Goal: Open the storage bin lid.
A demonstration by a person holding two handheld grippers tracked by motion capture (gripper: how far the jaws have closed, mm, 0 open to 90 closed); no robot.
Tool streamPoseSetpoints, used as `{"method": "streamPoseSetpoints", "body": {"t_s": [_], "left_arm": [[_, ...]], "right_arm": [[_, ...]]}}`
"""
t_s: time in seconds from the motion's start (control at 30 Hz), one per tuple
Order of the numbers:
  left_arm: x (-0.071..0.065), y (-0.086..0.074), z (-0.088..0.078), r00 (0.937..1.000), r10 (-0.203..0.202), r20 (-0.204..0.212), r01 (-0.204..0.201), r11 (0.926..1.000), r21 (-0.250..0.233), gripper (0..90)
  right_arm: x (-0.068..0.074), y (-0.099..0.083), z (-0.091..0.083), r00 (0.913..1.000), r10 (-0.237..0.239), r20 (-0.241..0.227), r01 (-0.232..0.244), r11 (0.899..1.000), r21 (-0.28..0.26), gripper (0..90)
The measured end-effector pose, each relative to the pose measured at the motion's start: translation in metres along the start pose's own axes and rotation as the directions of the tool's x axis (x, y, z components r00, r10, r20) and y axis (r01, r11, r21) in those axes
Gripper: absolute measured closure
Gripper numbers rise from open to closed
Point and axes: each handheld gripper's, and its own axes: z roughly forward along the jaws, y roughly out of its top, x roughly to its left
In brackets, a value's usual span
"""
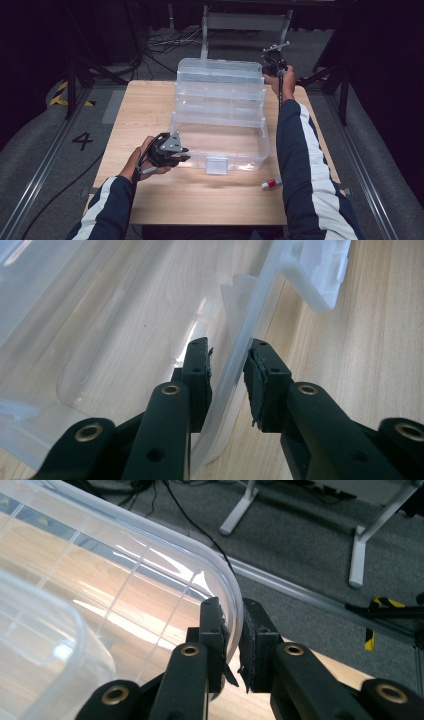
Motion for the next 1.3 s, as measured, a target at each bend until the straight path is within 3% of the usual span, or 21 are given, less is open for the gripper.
{"method": "streamPoseSetpoints", "body": {"t_s": [0.3, 0.43, 0.77, 1.3], "left_arm": [[0.000, -0.001, 0.001, 1.0000, -0.005, 0.005, 0.005, 0.9999, -0.010, 72.1], [0.000, -0.001, 0.002, 1.0000, -0.003, 0.006, 0.003, 1.0000, -0.009, 72.1], [-0.003, 0.001, 0.002, 0.9996, 0.003, 0.028, -0.003, 0.9999, -0.014, 74.8], [-0.004, 0.002, 0.003, 0.9997, 0.005, 0.022, -0.005, 0.9999, -0.014, 74.8]], "right_arm": [[-0.003, -0.006, 0.014, 0.9999, 0.009, -0.011, -0.008, 0.998, 0.068, 80.3], [-0.006, -0.008, 0.013, 0.9993, 0.020, -0.033, -0.017, 0.997, 0.071, 79.2], [-0.009, -0.007, 0.003, 0.9990, 0.030, -0.034, -0.029, 0.999, 0.034, 75.8], [-0.006, -0.003, -0.024, 0.9994, -0.002, -0.034, 0.002, 1.000, -0.001, 67.9]]}}
